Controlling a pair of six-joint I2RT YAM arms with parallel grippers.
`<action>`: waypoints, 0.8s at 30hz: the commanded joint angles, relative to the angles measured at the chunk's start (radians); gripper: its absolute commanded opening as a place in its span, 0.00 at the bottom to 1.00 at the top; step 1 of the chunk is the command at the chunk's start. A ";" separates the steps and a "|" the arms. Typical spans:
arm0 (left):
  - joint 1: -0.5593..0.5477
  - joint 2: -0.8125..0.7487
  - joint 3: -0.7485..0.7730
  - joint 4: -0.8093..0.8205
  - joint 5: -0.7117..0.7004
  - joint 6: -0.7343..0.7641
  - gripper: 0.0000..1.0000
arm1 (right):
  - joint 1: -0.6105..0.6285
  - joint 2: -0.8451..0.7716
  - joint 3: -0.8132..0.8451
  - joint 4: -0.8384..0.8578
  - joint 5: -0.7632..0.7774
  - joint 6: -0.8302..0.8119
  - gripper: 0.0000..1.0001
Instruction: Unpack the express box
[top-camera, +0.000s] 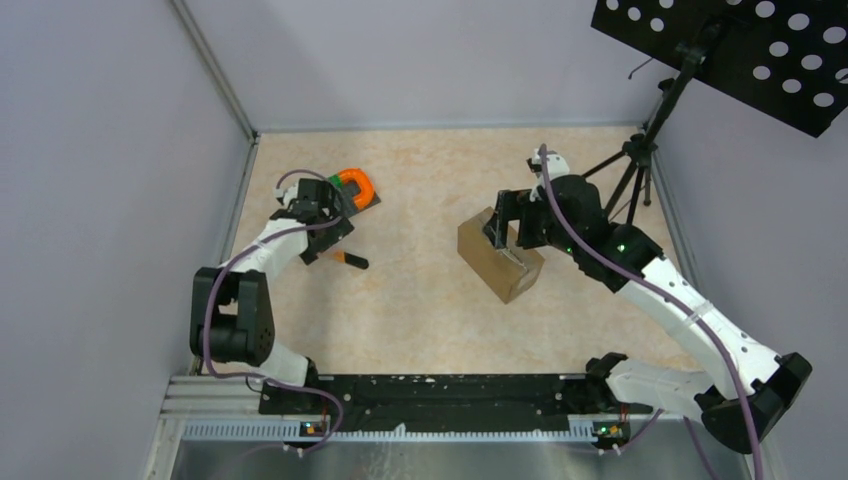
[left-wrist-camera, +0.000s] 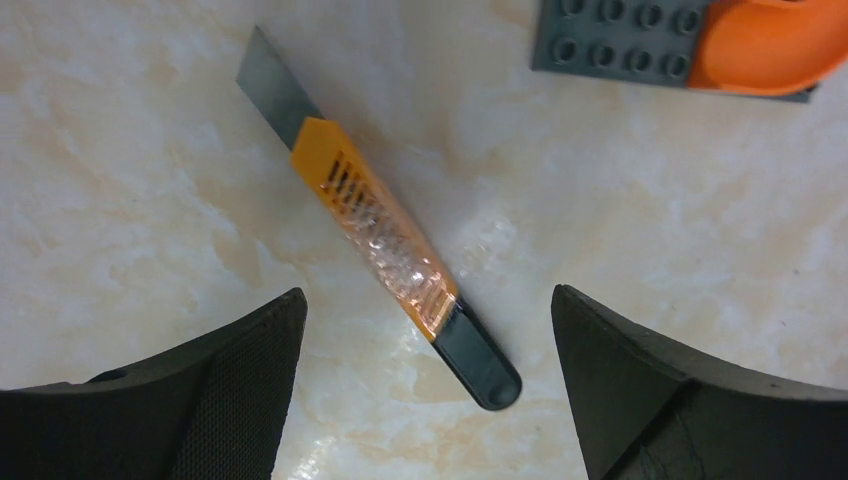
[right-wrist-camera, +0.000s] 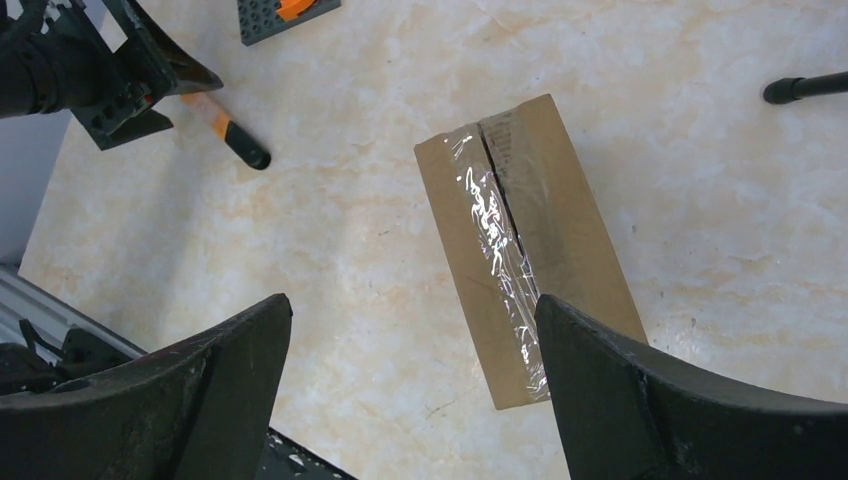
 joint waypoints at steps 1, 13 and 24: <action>0.058 0.058 -0.015 0.086 -0.004 -0.024 0.93 | 0.003 -0.016 -0.006 0.034 -0.019 -0.015 0.91; 0.118 0.175 -0.025 0.157 0.041 -0.004 0.67 | 0.003 -0.001 -0.015 0.055 -0.053 -0.019 0.90; 0.117 0.195 -0.047 0.117 0.174 -0.013 0.11 | 0.114 0.043 -0.008 0.073 0.026 -0.072 0.91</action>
